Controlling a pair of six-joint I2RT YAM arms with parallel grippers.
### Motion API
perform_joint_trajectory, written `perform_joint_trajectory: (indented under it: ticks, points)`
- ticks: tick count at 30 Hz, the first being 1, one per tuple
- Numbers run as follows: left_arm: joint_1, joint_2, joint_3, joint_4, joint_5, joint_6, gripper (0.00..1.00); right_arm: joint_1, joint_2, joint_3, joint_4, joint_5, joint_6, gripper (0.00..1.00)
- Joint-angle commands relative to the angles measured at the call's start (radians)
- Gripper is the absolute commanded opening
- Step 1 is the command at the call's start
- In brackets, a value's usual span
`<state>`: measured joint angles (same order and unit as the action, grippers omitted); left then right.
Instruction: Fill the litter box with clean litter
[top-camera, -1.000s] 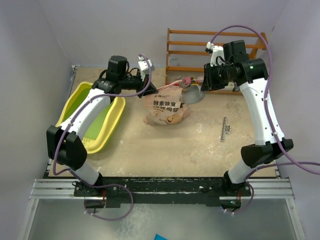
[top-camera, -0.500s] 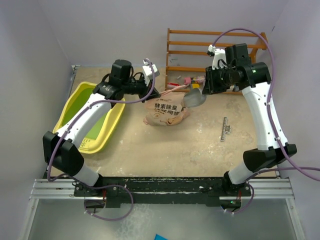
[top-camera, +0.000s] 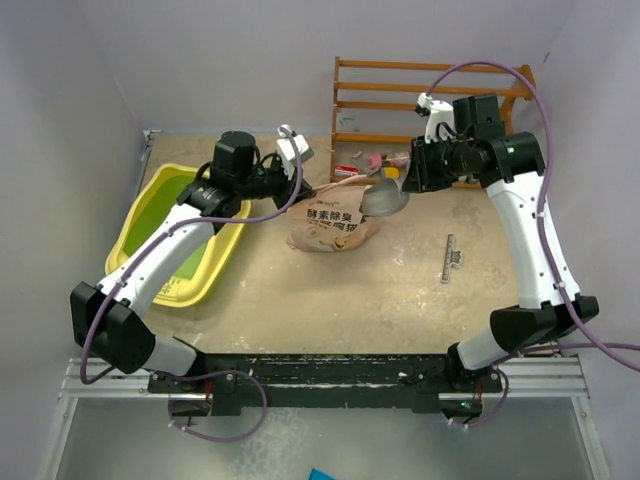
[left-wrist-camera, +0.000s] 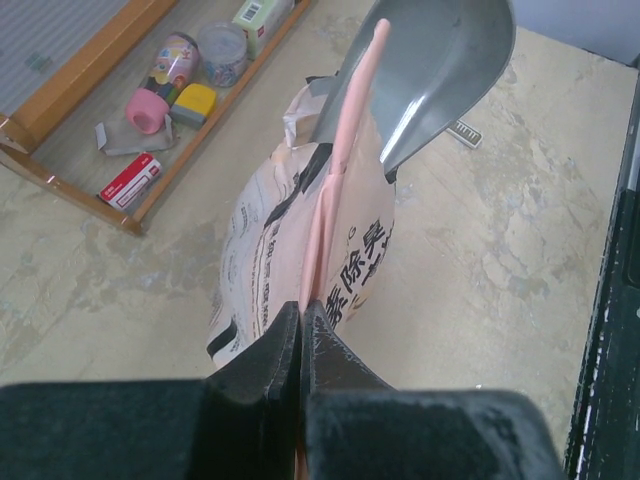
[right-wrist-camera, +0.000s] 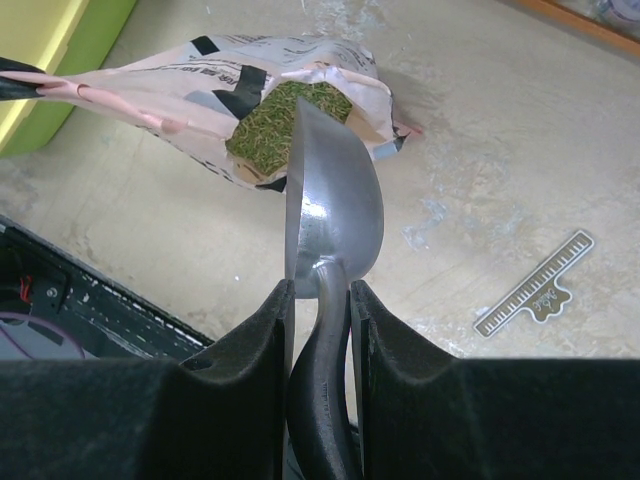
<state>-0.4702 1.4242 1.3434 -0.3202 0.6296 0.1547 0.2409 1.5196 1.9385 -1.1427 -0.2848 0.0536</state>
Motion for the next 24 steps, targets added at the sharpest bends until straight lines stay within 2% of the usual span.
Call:
perform_joint_trajectory:
  ticks: [1, 7, 16, 20, 24]
  points:
    - [-0.012, -0.049, 0.006, 0.136, 0.004, -0.052, 0.0, 0.002, 0.026, -0.018, 0.043, -0.071, 0.007, 0.0]
    - [-0.046, -0.058, -0.001, 0.15, -0.024, -0.06, 0.0, 0.002, 0.088, -0.005, 0.083, -0.068, 0.023, 0.0]
    - [-0.071, -0.143, -0.084, 0.277, -0.201, -0.123, 0.0, 0.003, 0.179, 0.044, 0.071, -0.044, 0.018, 0.0]
    - [-0.072, -0.188, -0.134, 0.335, -0.282, -0.156, 0.0, 0.004, 0.235, 0.124, 0.047, -0.03, 0.019, 0.0]
    - [-0.073, -0.197, -0.146, 0.341, -0.299, -0.172, 0.0, 0.012, 0.324, 0.262, -0.03, 0.01, 0.006, 0.0]
